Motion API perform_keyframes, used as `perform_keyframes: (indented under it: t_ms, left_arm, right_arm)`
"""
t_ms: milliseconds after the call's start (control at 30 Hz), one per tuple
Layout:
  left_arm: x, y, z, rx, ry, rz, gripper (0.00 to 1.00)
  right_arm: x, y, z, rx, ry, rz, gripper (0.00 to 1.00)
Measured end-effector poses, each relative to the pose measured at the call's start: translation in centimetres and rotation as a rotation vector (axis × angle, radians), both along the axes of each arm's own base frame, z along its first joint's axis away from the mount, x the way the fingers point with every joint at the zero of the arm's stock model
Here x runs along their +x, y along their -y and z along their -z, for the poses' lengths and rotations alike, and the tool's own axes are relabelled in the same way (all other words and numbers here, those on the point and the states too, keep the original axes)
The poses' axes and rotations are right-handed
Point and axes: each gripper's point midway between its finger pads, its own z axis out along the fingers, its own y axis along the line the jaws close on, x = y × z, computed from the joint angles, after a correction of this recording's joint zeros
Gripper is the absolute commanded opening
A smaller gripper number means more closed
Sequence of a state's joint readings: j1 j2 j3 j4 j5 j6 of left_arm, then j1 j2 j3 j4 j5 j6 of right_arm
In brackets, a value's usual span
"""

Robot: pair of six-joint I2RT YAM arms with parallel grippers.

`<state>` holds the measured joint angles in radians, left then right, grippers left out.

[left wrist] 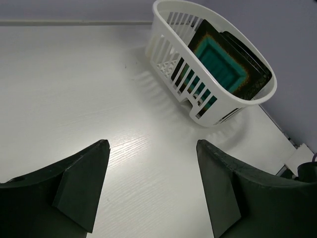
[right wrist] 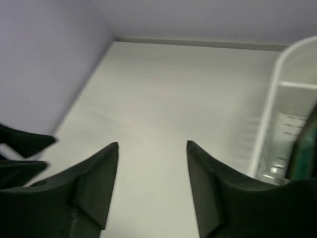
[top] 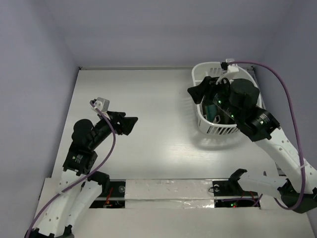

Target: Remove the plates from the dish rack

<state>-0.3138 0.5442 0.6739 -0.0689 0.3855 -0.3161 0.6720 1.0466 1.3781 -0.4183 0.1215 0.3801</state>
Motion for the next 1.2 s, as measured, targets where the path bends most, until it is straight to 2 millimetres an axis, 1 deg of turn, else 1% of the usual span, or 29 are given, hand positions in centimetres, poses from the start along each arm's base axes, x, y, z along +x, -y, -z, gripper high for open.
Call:
perform_keyframes:
  t_ms: [33, 67, 100, 133, 167, 200, 267, 300, 333, 433, 467, 500, 567, 600, 633, 700, 733, 800, 833, 1033, 1200]
  left_arm:
    - [-0.1, -0.1, 0.0, 0.000, 0.002, -0.002, 0.68]
    - [-0.1, -0.1, -0.1, 0.000, 0.004, -0.002, 0.68]
    - [-0.2, -0.1, -0.1, 0.001, 0.007, -0.002, 0.66]
    - [-0.3, -0.2, -0.3, -0.001, 0.014, -0.002, 0.64]
    - [-0.4, -0.2, -0.4, -0.002, 0.019, -0.002, 0.62]
    - [-0.5, -0.2, -0.5, -0.002, 0.023, -0.002, 0.59]
    - [-0.6, -0.3, -0.8, -0.004, 0.035, -0.002, 0.47]
    - [-0.7, -0.3, -0.9, -0.004, 0.041, -0.002, 0.39]
    - [-0.7, -0.3, -0.9, -0.005, 0.042, -0.003, 0.23]
    - [-0.6, -0.6, -0.9, -0.003, 0.044, -0.020, 0.03]
    - [-0.5, -0.7, -0.9, -0.001, 0.043, -0.030, 0.01]
    - [-0.4, -0.8, -0.8, 0.000, 0.042, -0.037, 0.01]
    - [-0.2, -1.1, -0.8, 0.002, 0.040, -0.055, 0.04]
    - [-0.1, -1.2, -0.7, 0.004, 0.037, -0.064, 0.07]
    - [-0.1, -1.3, -0.6, 0.006, 0.033, -0.071, 0.14]
    - [0.0, -1.5, -0.4, 0.008, 0.026, -0.082, 0.22]
    - [0.0, -1.6, -0.3, 0.010, 0.023, -0.087, 0.28]
    - [0.2, -1.7, -0.3, 0.011, 0.021, -0.097, 0.34]
    - [0.2, -1.8, -0.2, 0.012, 0.020, -0.102, 0.37]
    - [0.3, -1.9, -0.2, 0.012, 0.018, -0.109, 0.44]
    - [0.3, -2.0, -0.2, 0.013, 0.017, -0.110, 0.47]
  right_arm:
    - [0.5, 0.3, 1.1, -0.036, -0.023, 0.033, 0.66]
    - [0.8, 1.0, 1.9, -0.069, -0.039, 0.067, 0.59]
    - [1.1, 1.4, 2.4, -0.092, -0.047, 0.092, 0.50]
    - [1.2, 2.0, 2.6, -0.106, -0.052, 0.122, 0.37]
    - [1.4, 2.7, 2.7, -0.124, -0.048, 0.154, 0.20]
    - [1.4, 3.5, 2.7, -0.142, -0.045, 0.187, 0.00]
    - [1.4, 4.7, 2.6, -0.155, -0.039, 0.243, 0.00]
    - [1.5, 5.3, 2.6, -0.164, -0.038, 0.272, 0.00]
    - [1.6, 6.0, 2.6, -0.173, -0.036, 0.304, 0.00]
    - [2.2, 7.4, 3.2, -0.208, -0.048, 0.391, 0.00]
    - [2.5, 7.8, 3.6, -0.227, -0.057, 0.421, 0.00]
    - [2.9, 8.2, 4.1, -0.248, -0.068, 0.452, 0.02]
    - [3.8, 9.0, 5.4, -0.297, -0.096, 0.510, 0.11]
    - [4.3, 9.3, 6.0, -0.321, -0.111, 0.532, 0.24]
    - [4.9, 9.8, 6.9, -0.349, -0.132, 0.559, 0.32]
    - [5.8, 10.5, 8.3, -0.405, -0.166, 0.590, 0.47]
    - [6.3, 10.8, 9.2, -0.430, -0.186, 0.601, 0.50]
    - [7.2, 11.1, 10.6, -0.475, -0.219, 0.609, 0.55]
    - [7.6, 11.2, 11.3, -0.495, -0.235, 0.611, 0.56]
    - [9.3, 11.3, 15.1, -0.591, -0.323, 0.595, 0.55]
    - [10.3, 11.6, 17.9, -0.654, -0.388, 0.593, 0.53]
